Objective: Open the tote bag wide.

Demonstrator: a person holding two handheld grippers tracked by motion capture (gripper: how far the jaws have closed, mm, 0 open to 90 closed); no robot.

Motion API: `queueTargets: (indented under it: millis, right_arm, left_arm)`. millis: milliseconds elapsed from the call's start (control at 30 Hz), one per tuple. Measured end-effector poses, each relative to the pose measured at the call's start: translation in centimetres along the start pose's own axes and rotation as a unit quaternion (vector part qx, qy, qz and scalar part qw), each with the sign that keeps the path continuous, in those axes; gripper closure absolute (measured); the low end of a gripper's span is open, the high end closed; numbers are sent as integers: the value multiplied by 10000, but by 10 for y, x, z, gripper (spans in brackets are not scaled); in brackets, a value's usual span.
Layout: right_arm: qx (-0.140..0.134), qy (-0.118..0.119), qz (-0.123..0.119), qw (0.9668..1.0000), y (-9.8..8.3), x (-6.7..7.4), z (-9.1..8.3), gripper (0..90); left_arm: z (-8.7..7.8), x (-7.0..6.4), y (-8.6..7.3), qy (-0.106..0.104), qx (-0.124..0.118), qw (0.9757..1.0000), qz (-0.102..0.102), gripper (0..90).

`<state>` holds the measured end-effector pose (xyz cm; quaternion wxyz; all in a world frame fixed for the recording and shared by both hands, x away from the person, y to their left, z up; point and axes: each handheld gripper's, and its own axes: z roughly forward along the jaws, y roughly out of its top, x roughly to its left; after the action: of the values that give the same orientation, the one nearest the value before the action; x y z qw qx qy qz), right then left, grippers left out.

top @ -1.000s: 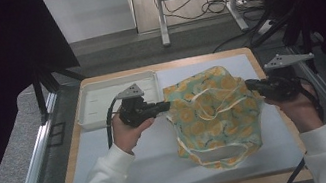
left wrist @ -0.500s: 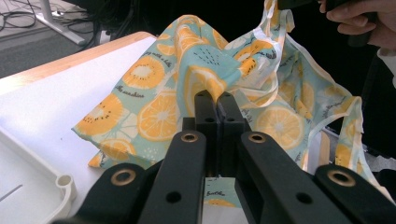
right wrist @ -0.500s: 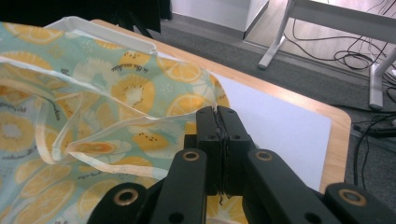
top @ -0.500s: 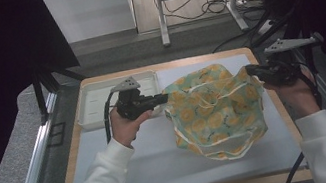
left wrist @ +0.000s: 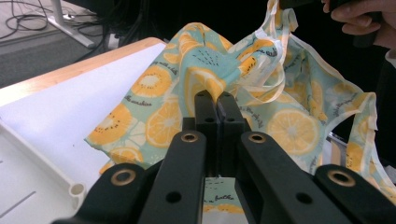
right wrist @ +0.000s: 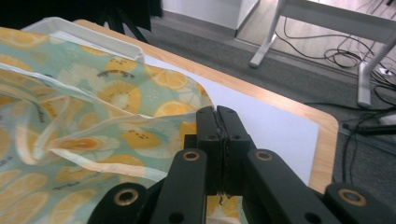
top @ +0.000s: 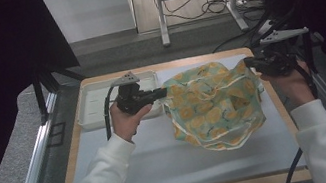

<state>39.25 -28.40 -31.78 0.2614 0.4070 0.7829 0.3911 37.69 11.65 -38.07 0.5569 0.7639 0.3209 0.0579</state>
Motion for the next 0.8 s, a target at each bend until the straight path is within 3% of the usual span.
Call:
queueTargets:
  millis: [367,500,800]
  right_arm:
    - [60,-154,-2,9999,17,-10,11,884]
    - [10,-295,-10,9996,23,-13,16,884]
    - [159,-460,119,9987,28,-28,41,884]
  left_arm:
    - [4,12,14,192,-79,9998,-44,899]
    - [12,16,15,368,32,9993,42,899]
    - [26,27,24,454,19,9989,-70,899]
